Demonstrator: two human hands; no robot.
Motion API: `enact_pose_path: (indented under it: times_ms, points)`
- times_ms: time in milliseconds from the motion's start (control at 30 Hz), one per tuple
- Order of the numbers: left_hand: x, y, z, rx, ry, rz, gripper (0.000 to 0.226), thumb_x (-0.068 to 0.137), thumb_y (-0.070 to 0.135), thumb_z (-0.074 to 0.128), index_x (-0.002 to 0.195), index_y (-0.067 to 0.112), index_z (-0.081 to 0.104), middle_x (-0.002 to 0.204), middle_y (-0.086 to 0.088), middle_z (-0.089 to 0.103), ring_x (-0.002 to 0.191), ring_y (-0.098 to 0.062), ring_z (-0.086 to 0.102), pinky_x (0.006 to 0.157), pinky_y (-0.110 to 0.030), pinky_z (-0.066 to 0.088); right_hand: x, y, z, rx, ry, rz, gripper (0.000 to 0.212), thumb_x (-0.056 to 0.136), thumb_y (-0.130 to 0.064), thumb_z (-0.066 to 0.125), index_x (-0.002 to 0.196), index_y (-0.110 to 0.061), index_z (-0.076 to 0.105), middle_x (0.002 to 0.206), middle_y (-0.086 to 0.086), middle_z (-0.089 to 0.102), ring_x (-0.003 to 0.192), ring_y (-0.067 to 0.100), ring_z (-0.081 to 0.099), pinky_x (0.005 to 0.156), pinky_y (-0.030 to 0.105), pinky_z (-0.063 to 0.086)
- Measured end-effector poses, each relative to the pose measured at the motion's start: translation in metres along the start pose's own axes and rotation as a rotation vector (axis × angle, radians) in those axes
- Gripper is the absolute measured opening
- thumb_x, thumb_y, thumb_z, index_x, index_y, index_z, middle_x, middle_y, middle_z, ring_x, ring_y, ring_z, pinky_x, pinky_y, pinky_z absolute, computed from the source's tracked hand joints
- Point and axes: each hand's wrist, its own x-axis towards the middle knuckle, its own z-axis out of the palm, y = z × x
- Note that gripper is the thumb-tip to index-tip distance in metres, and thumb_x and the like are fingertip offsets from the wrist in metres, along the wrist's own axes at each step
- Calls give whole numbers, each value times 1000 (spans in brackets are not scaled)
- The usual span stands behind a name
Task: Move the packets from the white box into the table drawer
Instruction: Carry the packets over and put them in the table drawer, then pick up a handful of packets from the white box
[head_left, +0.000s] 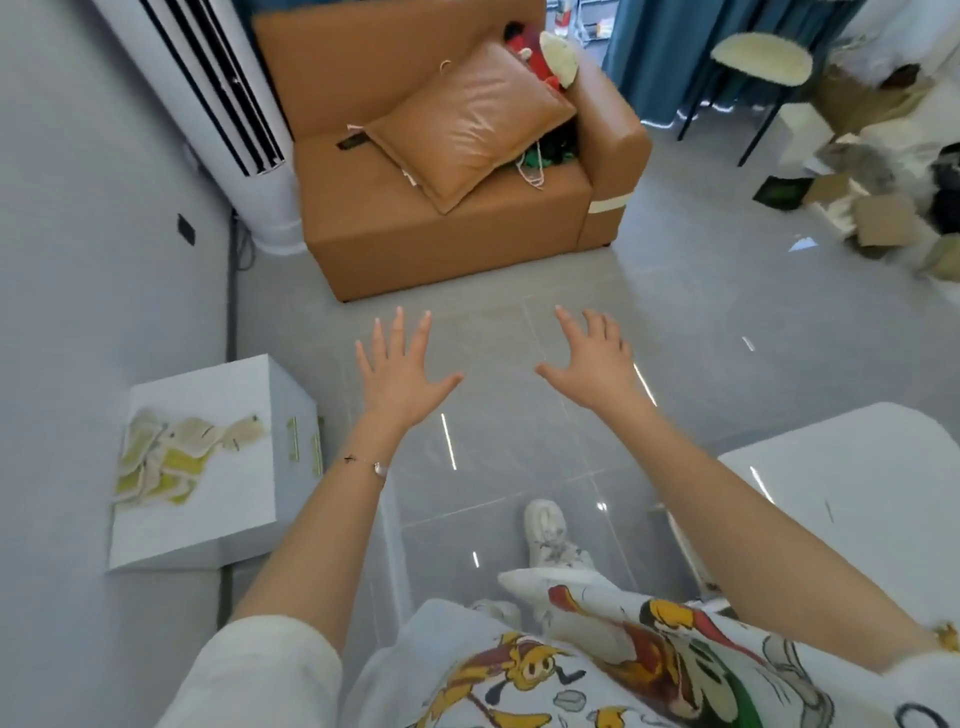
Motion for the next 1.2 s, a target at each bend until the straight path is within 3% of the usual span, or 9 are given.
enact_pose_path:
  times_ms: [433, 667, 933, 1200]
  points:
    - [83, -118, -11, -35, 42, -455, 88, 86, 69, 43, 153, 35, -3, 161, -3, -13, 147, -30, -13, 116, -54, -7, 179, -138, 32, -140, -170, -410, 83, 86, -57, 54, 152, -33, 11, 159, 10, 12, 147, 31, 7, 113, 46, 19]
    - [104, -160, -12, -180, 117, -743, 88, 86, 67, 47, 153, 34, 2, 162, -1, -10, 147, -29, -13, 116, -53, -7, 260, -222, 34, -195, -215, -645, 84, 85, -56, 57, 152, -33, 12, 159, 8, 11, 147, 30, 7, 114, 45, 19]
    - [91, -235, -6, -240, 155, -1056, 88, 85, 70, 44, 153, 35, 1, 162, -1, -11, 148, -28, -13, 116, -52, -7, 297, -357, 69, -226, -309, -904, 83, 84, -54, 59, 151, -32, 15, 158, 9, 13, 146, 30, 7, 113, 47, 19]
    - [70, -340, 5, -259, 94, -1270, 89, 86, 70, 41, 154, 30, -1, 161, -3, -12, 148, -30, -12, 117, -53, -5, 295, -486, 124, -291, -395, -1033, 81, 85, -53, 59, 151, -29, 19, 158, 9, 15, 145, 29, 12, 113, 45, 21]
